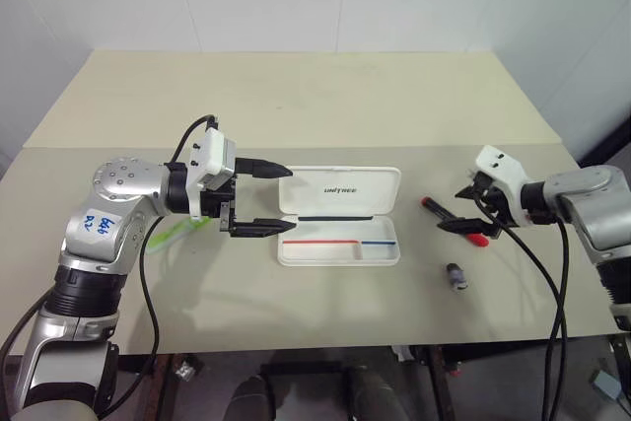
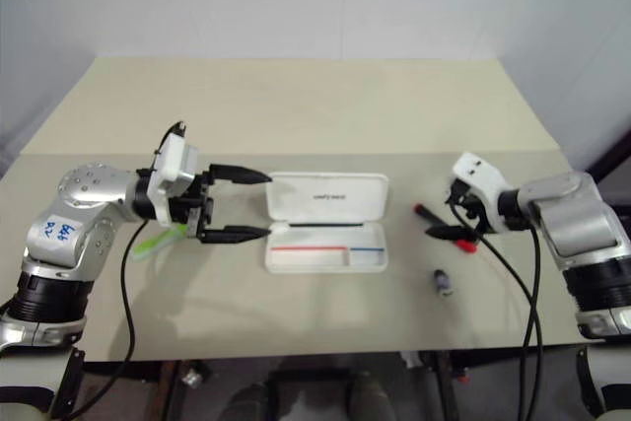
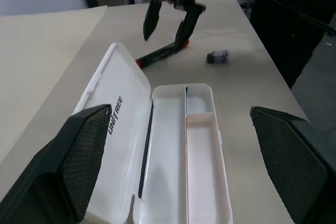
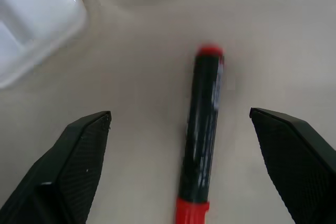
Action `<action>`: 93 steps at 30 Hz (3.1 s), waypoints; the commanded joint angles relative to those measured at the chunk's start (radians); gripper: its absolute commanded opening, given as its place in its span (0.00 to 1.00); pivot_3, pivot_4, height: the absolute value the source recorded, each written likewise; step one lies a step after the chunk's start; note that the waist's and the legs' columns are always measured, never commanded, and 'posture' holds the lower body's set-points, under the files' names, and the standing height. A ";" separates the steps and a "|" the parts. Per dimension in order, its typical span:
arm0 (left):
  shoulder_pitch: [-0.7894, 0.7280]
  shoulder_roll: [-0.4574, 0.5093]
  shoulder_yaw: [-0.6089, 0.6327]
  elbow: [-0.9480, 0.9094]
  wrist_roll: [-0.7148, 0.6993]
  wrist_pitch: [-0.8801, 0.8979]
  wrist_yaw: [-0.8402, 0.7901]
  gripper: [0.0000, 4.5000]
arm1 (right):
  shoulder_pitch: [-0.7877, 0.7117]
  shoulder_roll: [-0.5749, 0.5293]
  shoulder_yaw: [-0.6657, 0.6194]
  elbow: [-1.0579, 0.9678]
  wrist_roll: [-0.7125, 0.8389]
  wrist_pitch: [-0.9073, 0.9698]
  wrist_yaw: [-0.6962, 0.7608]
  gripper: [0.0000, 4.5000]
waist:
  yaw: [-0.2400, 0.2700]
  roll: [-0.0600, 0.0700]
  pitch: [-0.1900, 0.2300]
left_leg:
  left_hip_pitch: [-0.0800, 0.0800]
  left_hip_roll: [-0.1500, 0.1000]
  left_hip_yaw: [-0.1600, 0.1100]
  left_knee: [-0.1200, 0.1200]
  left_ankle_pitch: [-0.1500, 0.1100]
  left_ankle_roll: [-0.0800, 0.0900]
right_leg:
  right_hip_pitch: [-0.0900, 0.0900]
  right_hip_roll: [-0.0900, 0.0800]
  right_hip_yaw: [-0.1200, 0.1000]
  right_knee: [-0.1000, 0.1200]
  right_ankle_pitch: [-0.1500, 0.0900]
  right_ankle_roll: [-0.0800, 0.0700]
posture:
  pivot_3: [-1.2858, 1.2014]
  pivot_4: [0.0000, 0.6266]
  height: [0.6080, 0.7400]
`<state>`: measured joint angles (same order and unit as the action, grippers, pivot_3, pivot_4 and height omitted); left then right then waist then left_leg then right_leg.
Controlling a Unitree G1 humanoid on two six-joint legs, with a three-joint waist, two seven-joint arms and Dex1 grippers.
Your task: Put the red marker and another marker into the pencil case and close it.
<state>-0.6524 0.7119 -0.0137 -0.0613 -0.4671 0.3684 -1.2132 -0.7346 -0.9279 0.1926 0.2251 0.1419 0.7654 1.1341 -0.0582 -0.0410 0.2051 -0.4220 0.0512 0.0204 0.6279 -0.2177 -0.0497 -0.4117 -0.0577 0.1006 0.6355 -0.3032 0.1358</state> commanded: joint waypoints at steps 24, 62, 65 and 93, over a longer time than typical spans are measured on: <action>0.023 0.028 0.047 -0.056 -0.009 -0.005 0.032 1.00 | -0.078 0.056 0.083 0.207 -0.122 -0.020 -0.018 0.13 | 0.001 0.000 0.000 | 0.000 0.000 0.000 0.002 0.000 0.000 | 0.002 0.000 0.000 -0.001 0.001 0.001 | 0.52 0.24 1.00; 0.185 0.170 0.150 0.033 0.034 -0.118 0.016 1.00 | -0.193 0.254 0.258 -0.199 -0.124 -0.168 0.156 0.13 | 0.001 0.002 0.001 | 0.000 0.000 0.001 0.000 -0.002 0.000 | -0.001 0.000 0.001 0.001 -0.002 0.001 | 0.52 0.24 1.00; 0.194 0.168 0.154 0.021 0.032 -0.116 0.023 1.00 | -0.219 0.292 0.275 -0.165 -0.138 -0.188 0.156 0.13 | 0.001 0.002 0.001 | 0.000 0.000 0.001 0.000 -0.002 0.000 | -0.001 0.000 0.001 0.001 -0.002 0.001 | 0.52 0.24 1.00; 0.175 0.158 0.148 -0.022 0.014 -0.097 0.046 1.00 | -0.280 0.402 0.242 -0.106 -0.116 -0.201 0.153 0.80 | 0.000 0.002 0.001 | 0.000 0.000 0.001 0.000 -0.002 0.000 | -0.001 0.000 0.001 0.002 -0.002 0.001 | 0.52 0.24 1.00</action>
<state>-0.4610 0.8692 0.1165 -0.0522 -0.4359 0.2726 -1.1685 -0.9961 -0.5174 0.4734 0.1693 -0.0032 0.5464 1.2723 -0.0584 -0.0387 0.2065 -0.4222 0.0511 0.0211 0.6276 -0.2195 -0.0498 -0.4129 -0.0575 0.1011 0.6377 -0.3051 0.1372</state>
